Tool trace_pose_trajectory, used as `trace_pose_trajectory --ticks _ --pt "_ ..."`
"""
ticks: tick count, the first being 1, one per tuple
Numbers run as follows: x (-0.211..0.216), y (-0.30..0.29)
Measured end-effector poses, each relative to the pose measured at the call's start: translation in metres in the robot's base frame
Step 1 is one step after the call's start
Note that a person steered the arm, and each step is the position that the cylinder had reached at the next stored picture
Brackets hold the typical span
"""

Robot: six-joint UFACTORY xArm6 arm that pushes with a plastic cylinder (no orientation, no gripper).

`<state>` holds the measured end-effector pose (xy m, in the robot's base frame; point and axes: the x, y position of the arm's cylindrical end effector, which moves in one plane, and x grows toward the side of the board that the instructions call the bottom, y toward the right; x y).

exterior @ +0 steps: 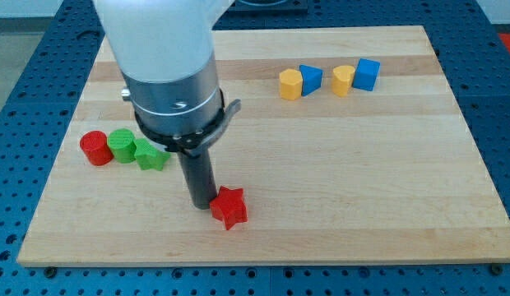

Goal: Push blue cube to the top center

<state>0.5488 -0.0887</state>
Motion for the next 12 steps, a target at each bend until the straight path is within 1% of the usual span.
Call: trace_pose_trajectory --ticks 1,2,3,4,5,6,8,9,10,11,12 --pt "-0.001 -0.005" --pt "-0.06 0.057" --pt "-0.122 0.169" --pt "-0.137 0.286" --pt "-0.16 0.363" --pt "-0.197 0.368" --pt "-0.211 0.27" --pt "-0.251 0.236" --pt "-0.274 0.192" --pt "-0.268 0.205" --pt "-0.266 0.196"
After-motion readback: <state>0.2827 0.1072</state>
